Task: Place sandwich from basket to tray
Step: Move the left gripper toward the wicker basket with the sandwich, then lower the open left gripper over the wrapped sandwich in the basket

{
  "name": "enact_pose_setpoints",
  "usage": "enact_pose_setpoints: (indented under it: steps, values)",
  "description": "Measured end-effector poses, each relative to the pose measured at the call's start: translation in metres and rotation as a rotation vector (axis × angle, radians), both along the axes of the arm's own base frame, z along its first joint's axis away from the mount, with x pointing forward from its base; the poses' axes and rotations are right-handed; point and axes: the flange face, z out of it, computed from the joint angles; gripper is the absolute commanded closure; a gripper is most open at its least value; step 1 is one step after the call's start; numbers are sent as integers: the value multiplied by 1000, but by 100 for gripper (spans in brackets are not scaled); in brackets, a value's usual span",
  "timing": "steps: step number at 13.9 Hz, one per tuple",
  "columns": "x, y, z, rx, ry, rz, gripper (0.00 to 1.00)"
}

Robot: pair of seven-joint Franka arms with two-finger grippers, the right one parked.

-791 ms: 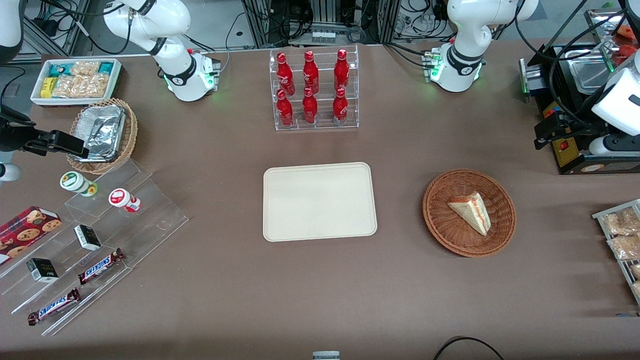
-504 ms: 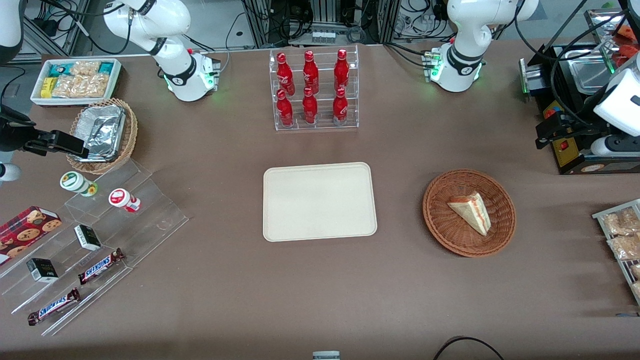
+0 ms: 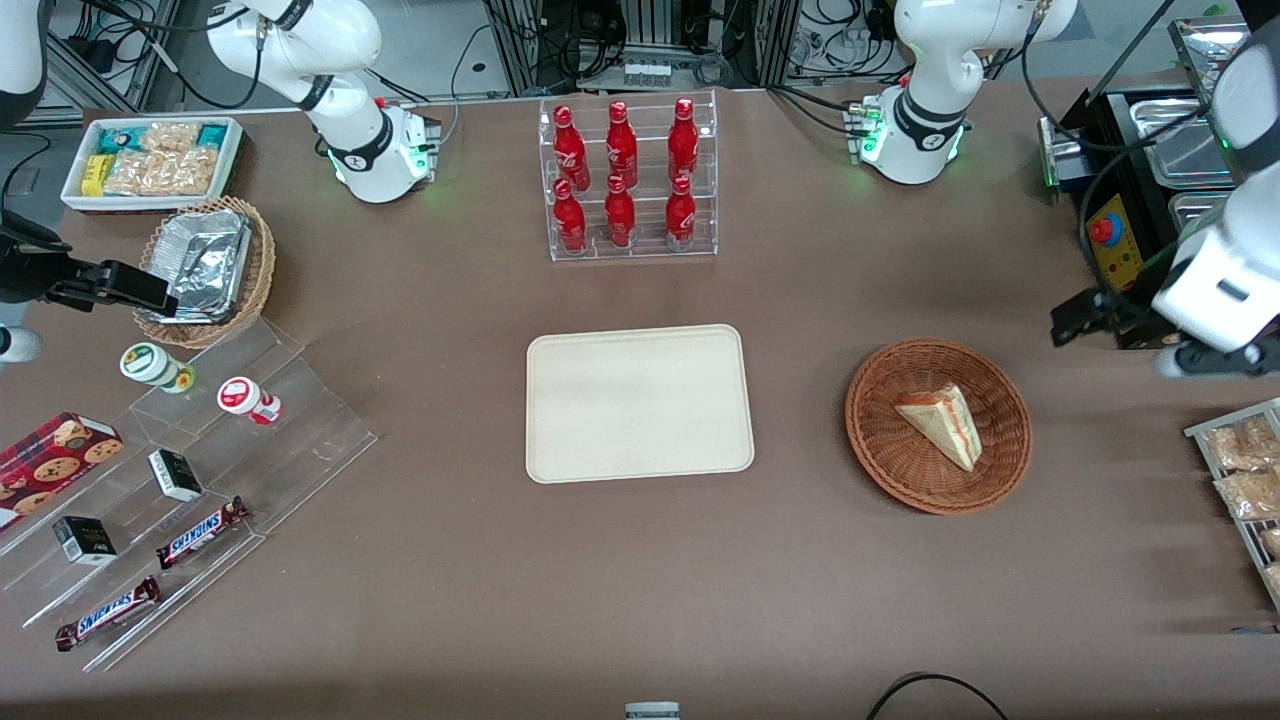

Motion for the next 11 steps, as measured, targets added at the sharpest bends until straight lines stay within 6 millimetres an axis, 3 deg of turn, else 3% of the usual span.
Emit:
enact_pose_setpoints:
  steps: [2, 6, 11]
  values:
    - [4, -4, -45, -2, -25, 68, 0]
    - [-8, -21, -119, -10, -52, 257, 0]
    - [-27, -26, -168, -15, -56, 462, 0]
